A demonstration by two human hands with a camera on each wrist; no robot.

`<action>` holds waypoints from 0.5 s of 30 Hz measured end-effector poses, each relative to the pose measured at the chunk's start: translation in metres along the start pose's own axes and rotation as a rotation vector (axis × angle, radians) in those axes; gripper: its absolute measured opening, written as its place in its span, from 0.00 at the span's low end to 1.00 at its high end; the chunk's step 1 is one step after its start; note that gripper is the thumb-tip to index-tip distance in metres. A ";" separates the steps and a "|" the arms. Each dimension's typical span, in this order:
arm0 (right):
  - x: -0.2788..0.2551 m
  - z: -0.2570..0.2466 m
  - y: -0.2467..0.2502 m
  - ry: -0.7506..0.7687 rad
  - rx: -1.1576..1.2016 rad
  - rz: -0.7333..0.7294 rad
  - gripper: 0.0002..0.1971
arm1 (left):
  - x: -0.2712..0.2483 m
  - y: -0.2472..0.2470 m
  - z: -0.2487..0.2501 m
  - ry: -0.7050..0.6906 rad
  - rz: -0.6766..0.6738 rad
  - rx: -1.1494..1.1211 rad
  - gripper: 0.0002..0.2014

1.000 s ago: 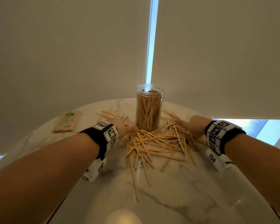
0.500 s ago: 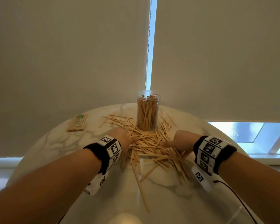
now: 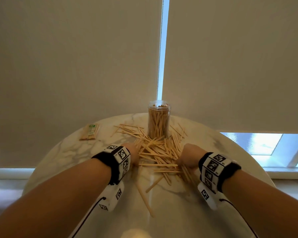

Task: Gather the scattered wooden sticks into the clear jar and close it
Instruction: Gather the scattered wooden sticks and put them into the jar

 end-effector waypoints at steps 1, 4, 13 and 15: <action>-0.001 0.001 0.001 -0.012 0.005 -0.003 0.18 | -0.003 0.002 -0.003 0.014 0.002 -0.001 0.23; -0.003 0.007 0.006 -0.033 0.022 -0.001 0.17 | -0.007 0.003 -0.014 0.028 0.036 -0.125 0.20; -0.015 0.029 0.013 -0.074 0.175 0.122 0.13 | -0.002 -0.005 -0.040 0.131 0.061 -0.419 0.13; -0.018 0.027 0.014 -0.069 0.171 0.129 0.13 | -0.001 -0.009 -0.040 0.147 0.036 -0.486 0.15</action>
Point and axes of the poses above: each hand's wrist, its own x-axis towards the middle knuckle, its own y-axis out of the back of the hand, z = x × y, the point moved 1 cm from there along x, towards the middle knuckle, and after that the axes turned 5 degrees about z, right-handed, at the moved point
